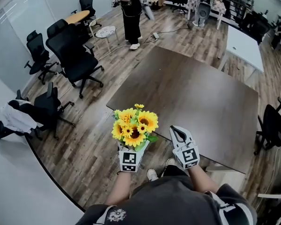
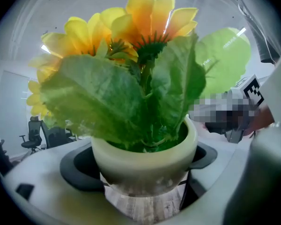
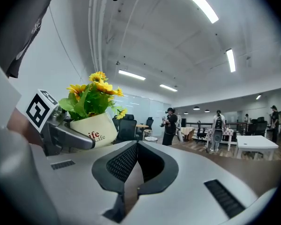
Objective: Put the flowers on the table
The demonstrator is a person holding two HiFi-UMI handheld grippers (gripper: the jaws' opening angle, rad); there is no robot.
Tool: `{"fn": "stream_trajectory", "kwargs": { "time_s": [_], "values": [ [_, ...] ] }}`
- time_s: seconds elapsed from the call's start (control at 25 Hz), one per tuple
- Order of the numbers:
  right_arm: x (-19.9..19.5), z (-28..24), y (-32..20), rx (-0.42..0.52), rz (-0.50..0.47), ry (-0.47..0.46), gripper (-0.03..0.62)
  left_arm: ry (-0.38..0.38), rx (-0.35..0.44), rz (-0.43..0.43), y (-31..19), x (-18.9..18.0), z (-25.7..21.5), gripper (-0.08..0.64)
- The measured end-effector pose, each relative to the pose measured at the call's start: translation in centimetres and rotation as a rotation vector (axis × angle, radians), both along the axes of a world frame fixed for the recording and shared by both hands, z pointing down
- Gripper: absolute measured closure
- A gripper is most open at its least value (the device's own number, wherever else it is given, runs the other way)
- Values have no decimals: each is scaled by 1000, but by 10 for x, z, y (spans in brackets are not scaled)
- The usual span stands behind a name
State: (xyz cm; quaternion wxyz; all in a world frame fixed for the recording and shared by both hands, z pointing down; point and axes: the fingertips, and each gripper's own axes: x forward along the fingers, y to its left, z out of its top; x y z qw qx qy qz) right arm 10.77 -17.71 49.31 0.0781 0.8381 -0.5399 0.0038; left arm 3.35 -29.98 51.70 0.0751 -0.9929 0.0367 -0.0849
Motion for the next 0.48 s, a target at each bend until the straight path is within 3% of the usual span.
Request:
{"fn": "stream_trajectory", "kwargs": {
  "time_s": [0.24,0.48],
  "values": [
    [51,9,34,1,89,-21,569,-13,5,75,18,62,5,28],
    [108,25,27,-6,115,-41,569,-37,16,104,7,124,15,28]
  ]
}}
